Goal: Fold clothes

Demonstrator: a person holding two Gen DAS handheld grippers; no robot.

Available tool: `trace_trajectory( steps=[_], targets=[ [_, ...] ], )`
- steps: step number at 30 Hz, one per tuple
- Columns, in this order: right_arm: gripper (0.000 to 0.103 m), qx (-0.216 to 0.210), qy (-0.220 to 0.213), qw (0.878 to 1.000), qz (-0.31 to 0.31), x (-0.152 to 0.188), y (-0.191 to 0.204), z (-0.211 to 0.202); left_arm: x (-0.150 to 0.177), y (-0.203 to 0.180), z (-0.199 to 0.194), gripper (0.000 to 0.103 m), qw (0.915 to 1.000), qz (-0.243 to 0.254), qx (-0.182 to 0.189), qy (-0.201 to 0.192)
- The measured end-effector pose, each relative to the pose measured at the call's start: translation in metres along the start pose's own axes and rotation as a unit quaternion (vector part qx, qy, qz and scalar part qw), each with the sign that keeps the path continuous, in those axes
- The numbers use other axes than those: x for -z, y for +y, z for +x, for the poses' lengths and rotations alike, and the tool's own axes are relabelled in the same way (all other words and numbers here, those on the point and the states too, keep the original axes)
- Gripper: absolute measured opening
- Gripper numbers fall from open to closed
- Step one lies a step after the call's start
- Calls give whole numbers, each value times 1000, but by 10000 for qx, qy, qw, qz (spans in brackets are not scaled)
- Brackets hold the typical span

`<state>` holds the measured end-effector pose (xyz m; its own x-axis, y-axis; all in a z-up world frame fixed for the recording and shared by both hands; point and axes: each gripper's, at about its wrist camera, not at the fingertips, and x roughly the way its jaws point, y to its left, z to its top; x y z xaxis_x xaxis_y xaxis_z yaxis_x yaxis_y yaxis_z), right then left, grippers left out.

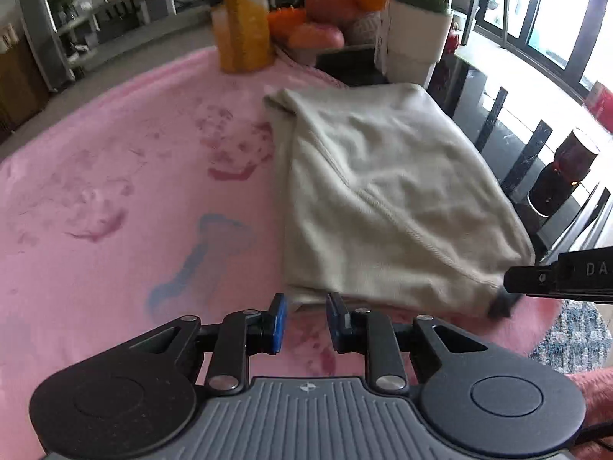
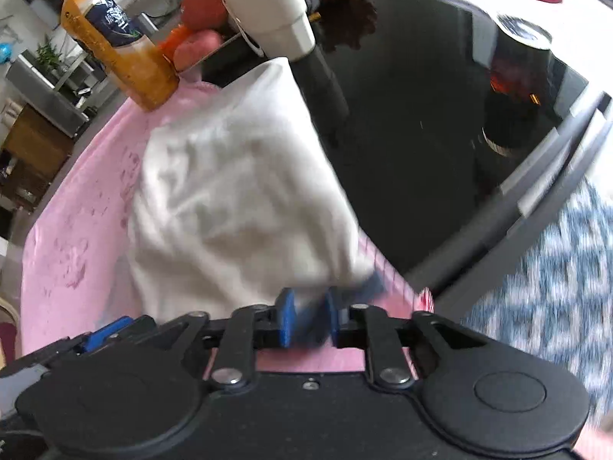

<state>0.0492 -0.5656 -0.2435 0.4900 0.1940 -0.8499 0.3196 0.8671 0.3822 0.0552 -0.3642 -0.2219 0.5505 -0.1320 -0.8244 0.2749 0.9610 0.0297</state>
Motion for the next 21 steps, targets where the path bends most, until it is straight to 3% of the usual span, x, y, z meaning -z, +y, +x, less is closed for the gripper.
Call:
trace_trajectory(
  steps=[1,3,5,7,9,11,13,14,21],
  targets=[
    [27,-103,-84,9999,3,3,5,-11,0,0,-12,38,10000,15,-51,-70],
    [36,-230,-321,9991,-153,5,19,-38,0,1,-41,51,9994,-37,-106,-338],
    [49,-321,-578,9970,-398,5,35,-68,-1,4,-72,55,9981,-85,-65,-606],
    [55,-402,-740,9943,-659,4,50,-96,-2,7,-98,69,9965,-143,-24,-817],
    [65,-457,-884,9912,-876,3,63,-124,-2,8,-123,74,9949,-201,19,-985],
    [86,-404,-1056,9881,-1043,7,72,-149,0,8,-142,78,9937,-233,88,-1097],
    [99,-333,-1215,9847,-1200,11,80,-172,3,8,-159,85,9923,-258,150,-1206],
    [103,-264,-1272,9835,-1261,14,83,-181,6,7,-164,85,9918,-255,173,-1241],
    [103,334,-1186,9799,-1571,48,89,-197,23,7,-183,89,9923,-352,433,-1103]
  ],
)
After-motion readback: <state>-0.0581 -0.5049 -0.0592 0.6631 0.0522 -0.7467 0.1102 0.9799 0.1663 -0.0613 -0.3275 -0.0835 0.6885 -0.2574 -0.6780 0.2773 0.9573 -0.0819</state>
